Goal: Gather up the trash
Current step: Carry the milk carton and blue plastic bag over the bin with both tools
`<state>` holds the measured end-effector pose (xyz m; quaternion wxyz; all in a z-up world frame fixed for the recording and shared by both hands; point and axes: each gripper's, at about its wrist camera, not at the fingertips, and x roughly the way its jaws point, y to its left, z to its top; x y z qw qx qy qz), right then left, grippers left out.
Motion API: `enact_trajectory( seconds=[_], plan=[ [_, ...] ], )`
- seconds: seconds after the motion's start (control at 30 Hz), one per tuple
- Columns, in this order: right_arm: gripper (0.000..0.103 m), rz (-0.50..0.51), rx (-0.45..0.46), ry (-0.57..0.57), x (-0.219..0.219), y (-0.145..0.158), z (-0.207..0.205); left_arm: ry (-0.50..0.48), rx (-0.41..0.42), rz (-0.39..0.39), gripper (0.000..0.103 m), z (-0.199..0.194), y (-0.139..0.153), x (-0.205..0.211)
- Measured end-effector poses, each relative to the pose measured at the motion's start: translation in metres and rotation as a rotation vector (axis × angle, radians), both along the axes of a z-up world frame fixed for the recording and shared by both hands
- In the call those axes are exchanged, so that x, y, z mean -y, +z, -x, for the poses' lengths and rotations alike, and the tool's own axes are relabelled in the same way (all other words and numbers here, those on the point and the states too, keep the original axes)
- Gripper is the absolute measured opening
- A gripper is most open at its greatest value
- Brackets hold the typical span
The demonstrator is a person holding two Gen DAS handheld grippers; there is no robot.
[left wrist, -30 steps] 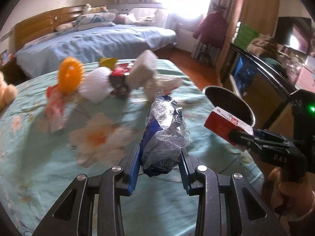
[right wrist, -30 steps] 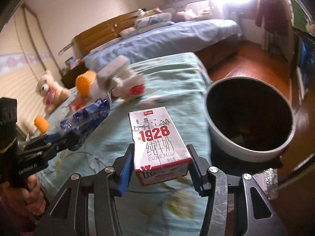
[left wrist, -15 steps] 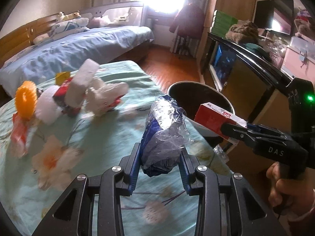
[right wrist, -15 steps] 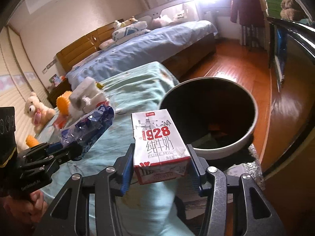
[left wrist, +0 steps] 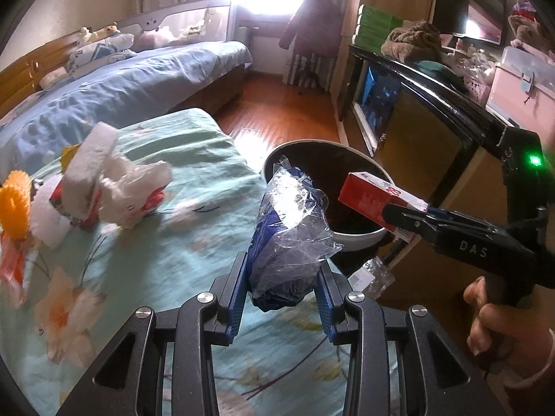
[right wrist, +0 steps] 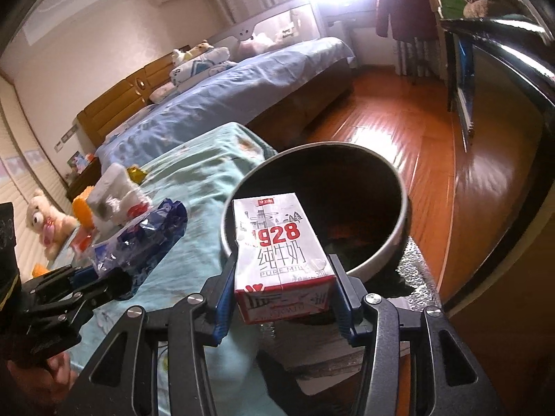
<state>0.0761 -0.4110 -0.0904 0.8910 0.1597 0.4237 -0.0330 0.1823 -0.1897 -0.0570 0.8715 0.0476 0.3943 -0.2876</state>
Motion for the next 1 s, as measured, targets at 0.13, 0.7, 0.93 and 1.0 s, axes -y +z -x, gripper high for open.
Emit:
enact_trajectory(
  seconds=[0.13, 0.7, 0.93, 1.0],
  plan=[
    [0.049, 0.0, -0.01, -0.018, 0.008, -0.004, -0.005, -0.014, -0.005, -0.017, 0.035, -0.007, -0.002, 0.015],
    [0.049, 0.026, -0.052, -0.048, 0.035, -0.013, -0.035, -0.051, -0.032, -0.058, 0.035, -0.052, -0.01, 0.065],
    [0.049, 0.013, -0.068, -0.056, 0.042, -0.019, -0.043, -0.058, -0.042, -0.073, 0.035, -0.069, -0.014, 0.081],
    [0.048, 0.013, -0.071, -0.057, 0.043, -0.019, -0.045, -0.058, -0.047, -0.075, 0.035, -0.073, -0.016, 0.085]
  ],
)
